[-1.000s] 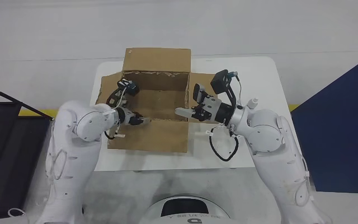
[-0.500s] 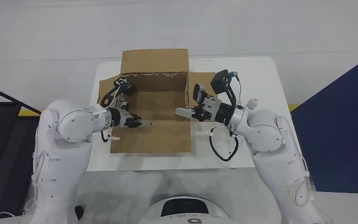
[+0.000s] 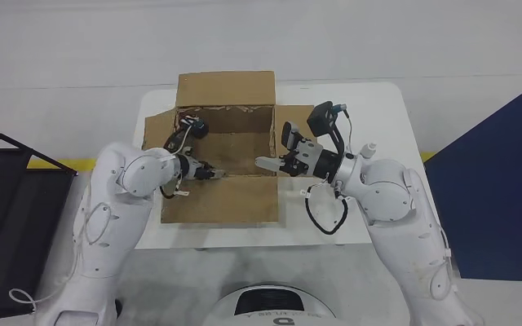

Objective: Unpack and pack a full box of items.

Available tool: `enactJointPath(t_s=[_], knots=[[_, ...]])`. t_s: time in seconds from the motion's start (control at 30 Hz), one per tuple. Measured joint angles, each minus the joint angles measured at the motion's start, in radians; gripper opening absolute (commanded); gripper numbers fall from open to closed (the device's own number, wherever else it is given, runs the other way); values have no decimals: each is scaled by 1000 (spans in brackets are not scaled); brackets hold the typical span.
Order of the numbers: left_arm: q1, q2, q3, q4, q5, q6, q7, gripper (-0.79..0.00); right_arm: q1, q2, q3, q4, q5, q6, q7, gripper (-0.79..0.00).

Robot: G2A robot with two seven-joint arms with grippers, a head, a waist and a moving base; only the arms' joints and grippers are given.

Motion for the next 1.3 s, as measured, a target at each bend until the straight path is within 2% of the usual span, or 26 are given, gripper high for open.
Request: enactJointPath(t_s=[0.17, 0.53, 0.67, 0.8, 0.97, 1.1, 1.3], knots=[[2, 12, 3, -12, -66, -38, -113, 0, 0, 0, 0, 0, 0, 0, 0, 0], [48, 46, -15, -79, -79, -27, -101, 0, 0, 0, 0, 0, 0, 0, 0, 0], [40, 48, -14, -49, -85, -4, -57, 0, 0, 0, 0, 0, 0, 0, 0, 0], [14, 48, 1, 20, -88, 11, -11, 0, 0, 0, 0, 0, 0, 0, 0, 0], [-28, 49, 32, 107, -107, 13, -19, 0, 0, 0, 0, 0, 0, 0, 0, 0], [-42, 50, 70, 100, -104, 8, -39, 0, 0, 0, 0, 0, 0, 0, 0, 0], [-36, 51, 138, 70, -12, 16, -31, 0, 0, 0, 0, 0, 0, 0, 0, 0]])
